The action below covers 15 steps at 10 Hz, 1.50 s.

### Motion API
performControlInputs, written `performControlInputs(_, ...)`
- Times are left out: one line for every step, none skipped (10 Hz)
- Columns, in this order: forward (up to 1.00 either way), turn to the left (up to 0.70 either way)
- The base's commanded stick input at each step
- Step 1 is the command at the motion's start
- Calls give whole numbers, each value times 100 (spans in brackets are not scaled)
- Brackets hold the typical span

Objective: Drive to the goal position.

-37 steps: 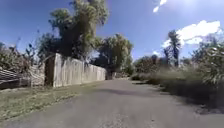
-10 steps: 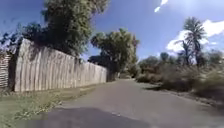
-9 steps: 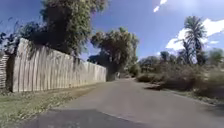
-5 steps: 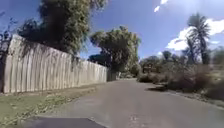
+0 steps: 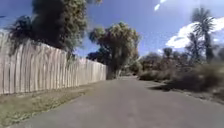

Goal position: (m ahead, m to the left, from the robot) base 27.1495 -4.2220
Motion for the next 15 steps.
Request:
performControlInputs(100, -40)
performControlInputs(100, -40)
performControlInputs(100, -40)
performControlInputs(100, -40)
performControlInputs(100, -10)
performControlInputs(100, -6)
performControlInputs(100, -2)
performControlInputs(100, 0)
performControlInputs(100, 0)
performControlInputs(100, 0)
performControlInputs(100, 0)
performControlInputs(100, 0)
performControlInputs(100, 0)
performControlInputs(100, 0)
performControlInputs(100, 0)
